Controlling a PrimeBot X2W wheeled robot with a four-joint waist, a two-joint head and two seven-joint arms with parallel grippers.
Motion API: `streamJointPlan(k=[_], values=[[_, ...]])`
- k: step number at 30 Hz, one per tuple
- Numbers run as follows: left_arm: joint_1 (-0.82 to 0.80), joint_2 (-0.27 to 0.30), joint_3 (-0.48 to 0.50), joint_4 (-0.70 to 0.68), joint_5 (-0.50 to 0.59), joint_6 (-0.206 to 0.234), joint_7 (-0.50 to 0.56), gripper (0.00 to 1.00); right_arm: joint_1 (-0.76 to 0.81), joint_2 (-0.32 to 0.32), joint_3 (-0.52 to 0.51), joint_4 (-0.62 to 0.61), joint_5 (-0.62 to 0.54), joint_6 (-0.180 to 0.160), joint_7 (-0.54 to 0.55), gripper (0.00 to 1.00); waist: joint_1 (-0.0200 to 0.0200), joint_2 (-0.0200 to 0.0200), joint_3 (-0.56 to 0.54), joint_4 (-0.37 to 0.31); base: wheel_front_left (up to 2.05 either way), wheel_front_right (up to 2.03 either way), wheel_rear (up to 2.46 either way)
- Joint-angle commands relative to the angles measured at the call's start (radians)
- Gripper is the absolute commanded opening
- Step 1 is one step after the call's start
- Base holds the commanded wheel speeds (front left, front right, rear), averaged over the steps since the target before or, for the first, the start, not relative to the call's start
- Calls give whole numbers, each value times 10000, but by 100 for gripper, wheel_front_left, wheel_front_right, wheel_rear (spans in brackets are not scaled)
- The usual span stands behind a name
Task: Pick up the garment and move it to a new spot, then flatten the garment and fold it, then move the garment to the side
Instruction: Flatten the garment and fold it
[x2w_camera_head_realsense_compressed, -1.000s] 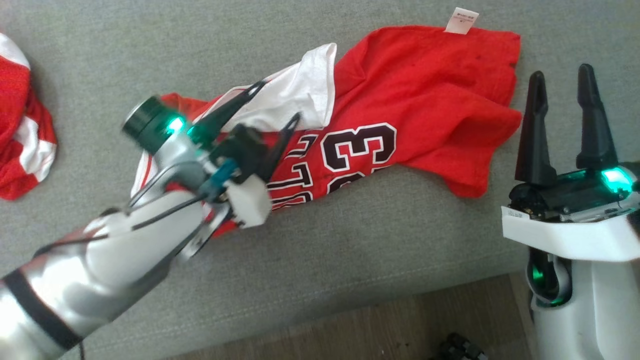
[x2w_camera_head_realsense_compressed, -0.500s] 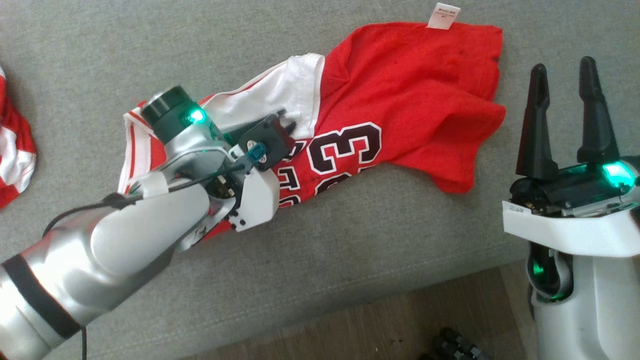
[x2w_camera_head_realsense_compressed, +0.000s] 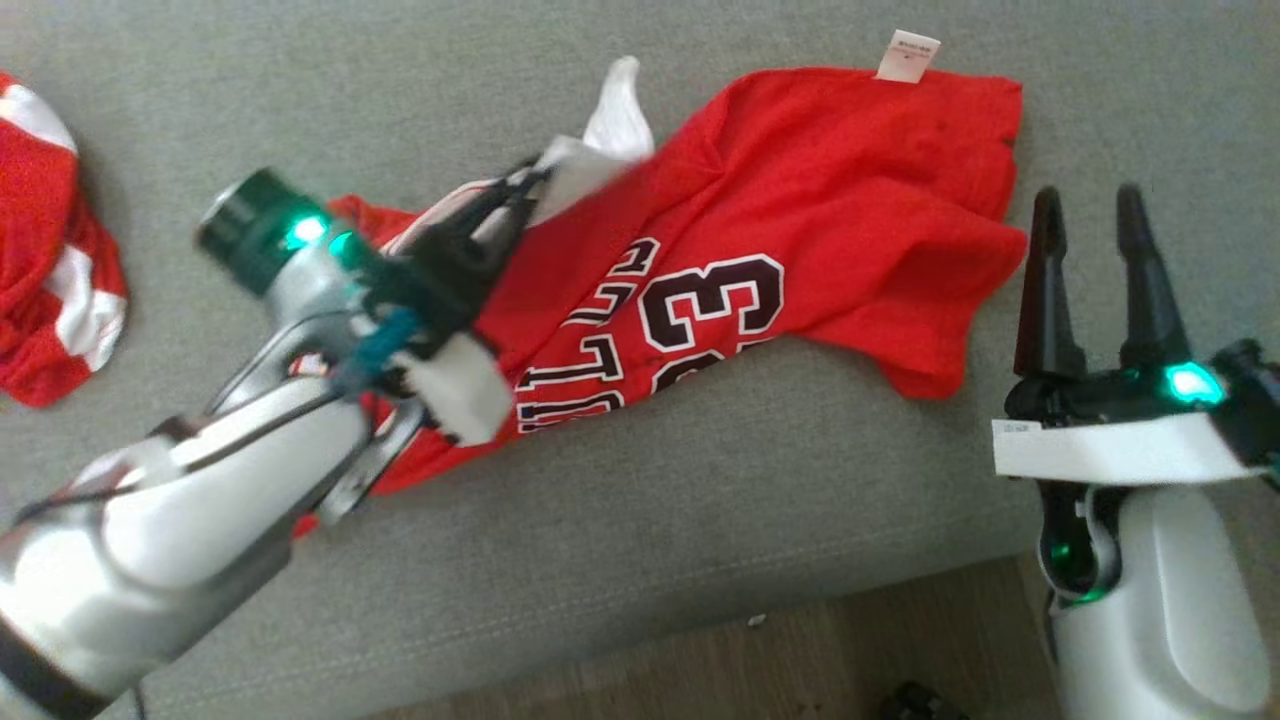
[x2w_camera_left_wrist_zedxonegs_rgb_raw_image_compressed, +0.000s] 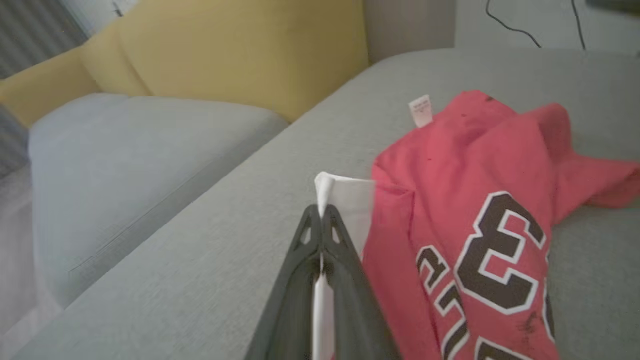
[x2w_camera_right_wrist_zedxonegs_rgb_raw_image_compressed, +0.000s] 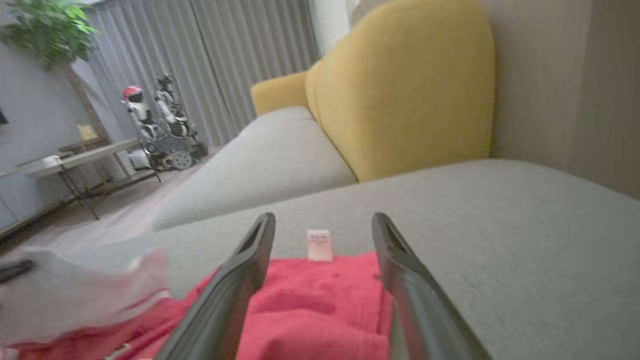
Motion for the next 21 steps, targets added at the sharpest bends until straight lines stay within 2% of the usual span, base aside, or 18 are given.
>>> streamJointPlan(k=[1,4,8,15,21], values=[[31,460,568,-351,-121,175,-204,0,-455,-16,54,257,141,63,-42,100,0,-1,-123,105,0,0,0],[550,863,931,-689,-466,546,-639,0,-1285,-16,-439,2326,81,63,186,100,0,-1,-280,225,0,0,0],[1005,1238,1188,-953,-733,848,-861,0,-2803,-16,-941,4309,197,63,1573,100,0,-1,-345,339,0,0,0],[1317,1460,1263,-1079,-882,1028,-943,0,-5140,-16,-1730,6281,-752,63,4252,100,0,-1,-297,408,0,0,0],[1286,1529,1193,-1132,-800,1059,-870,0,-6373,-16,-2165,7146,-1722,63,6473,100,0,-1,-271,432,0,0,0]])
